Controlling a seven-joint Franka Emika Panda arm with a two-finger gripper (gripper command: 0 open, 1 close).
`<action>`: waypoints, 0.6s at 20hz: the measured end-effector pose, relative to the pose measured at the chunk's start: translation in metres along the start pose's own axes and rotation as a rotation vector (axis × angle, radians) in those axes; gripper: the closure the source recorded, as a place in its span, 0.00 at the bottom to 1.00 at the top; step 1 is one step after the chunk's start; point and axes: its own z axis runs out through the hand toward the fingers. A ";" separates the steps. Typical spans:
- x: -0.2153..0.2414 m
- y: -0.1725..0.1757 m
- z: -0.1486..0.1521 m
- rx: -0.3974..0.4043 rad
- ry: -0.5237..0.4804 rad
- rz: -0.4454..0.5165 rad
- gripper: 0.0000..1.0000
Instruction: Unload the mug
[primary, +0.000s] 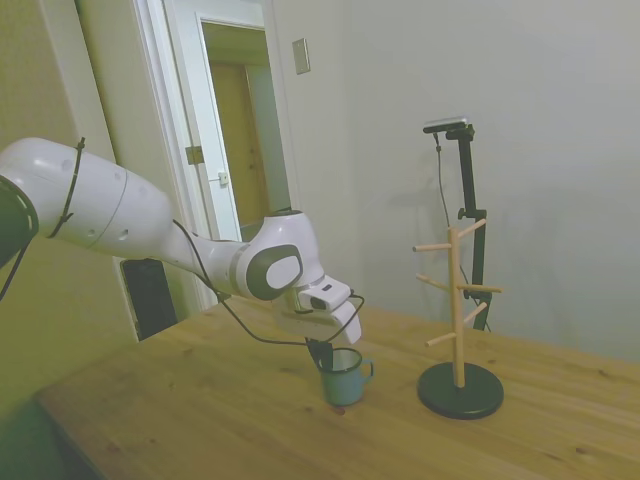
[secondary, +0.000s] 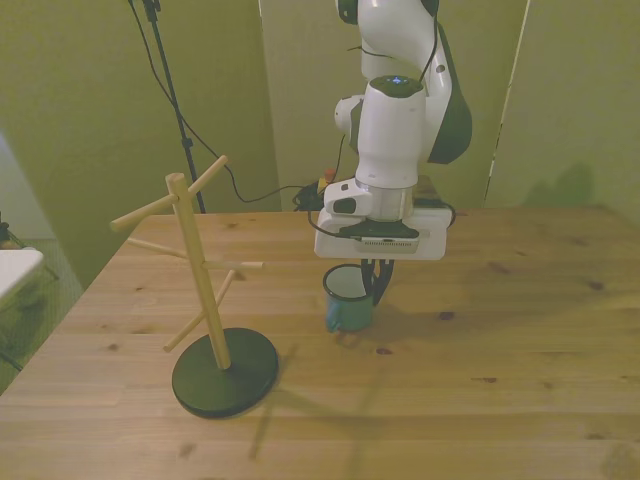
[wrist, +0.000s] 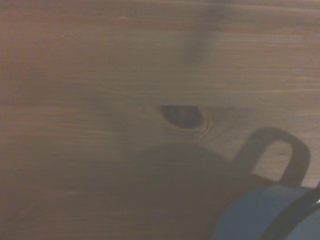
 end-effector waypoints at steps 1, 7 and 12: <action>0.000 -0.001 0.000 -0.003 0.004 0.002 0.00; 0.001 -0.001 0.006 -0.013 0.000 -0.001 0.00; 0.002 0.004 0.010 -0.023 -0.001 0.002 0.00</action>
